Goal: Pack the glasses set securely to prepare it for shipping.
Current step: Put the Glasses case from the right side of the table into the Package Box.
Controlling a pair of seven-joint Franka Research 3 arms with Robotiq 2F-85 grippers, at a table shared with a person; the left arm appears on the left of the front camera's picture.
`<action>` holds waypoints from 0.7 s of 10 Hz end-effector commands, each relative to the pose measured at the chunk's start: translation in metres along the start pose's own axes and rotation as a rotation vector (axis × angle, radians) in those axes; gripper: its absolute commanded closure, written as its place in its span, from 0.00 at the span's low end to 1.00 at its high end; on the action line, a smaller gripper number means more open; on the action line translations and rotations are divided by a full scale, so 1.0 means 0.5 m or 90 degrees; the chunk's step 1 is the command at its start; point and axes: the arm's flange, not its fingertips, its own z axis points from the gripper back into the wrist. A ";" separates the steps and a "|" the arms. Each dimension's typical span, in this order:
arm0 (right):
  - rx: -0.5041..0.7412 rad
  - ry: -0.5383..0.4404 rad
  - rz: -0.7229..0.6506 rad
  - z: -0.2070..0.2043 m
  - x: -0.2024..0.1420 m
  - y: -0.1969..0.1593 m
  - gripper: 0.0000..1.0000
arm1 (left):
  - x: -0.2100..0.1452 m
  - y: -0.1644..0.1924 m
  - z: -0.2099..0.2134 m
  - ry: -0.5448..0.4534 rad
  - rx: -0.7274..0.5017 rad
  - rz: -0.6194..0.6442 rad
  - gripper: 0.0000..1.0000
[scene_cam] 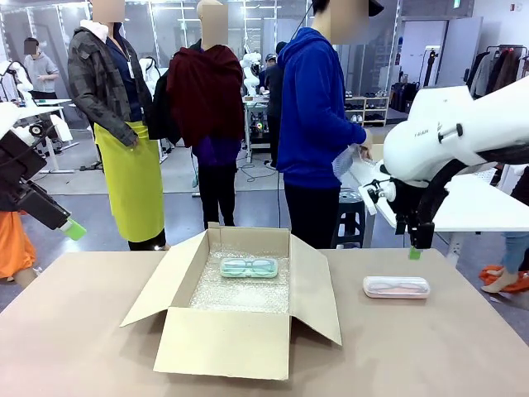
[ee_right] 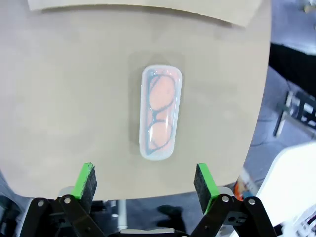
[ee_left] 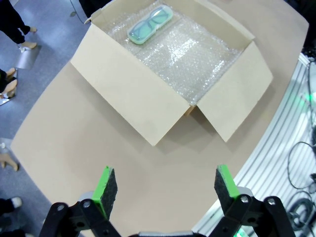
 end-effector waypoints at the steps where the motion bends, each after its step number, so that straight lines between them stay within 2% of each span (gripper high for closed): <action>1: -0.009 -0.009 0.030 -0.052 -0.022 -0.024 0.00 | -0.001 0.003 0.005 -0.007 -0.006 -0.006 0.00; 4: 0.003 -0.001 0.018 -0.162 -0.019 -0.056 0.00 | -0.001 0.003 0.005 -0.007 -0.006 -0.006 0.00; 7: -0.008 0.001 -0.006 -0.246 -0.014 -0.054 0.00 | -0.001 0.003 0.005 -0.007 -0.006 -0.006 0.00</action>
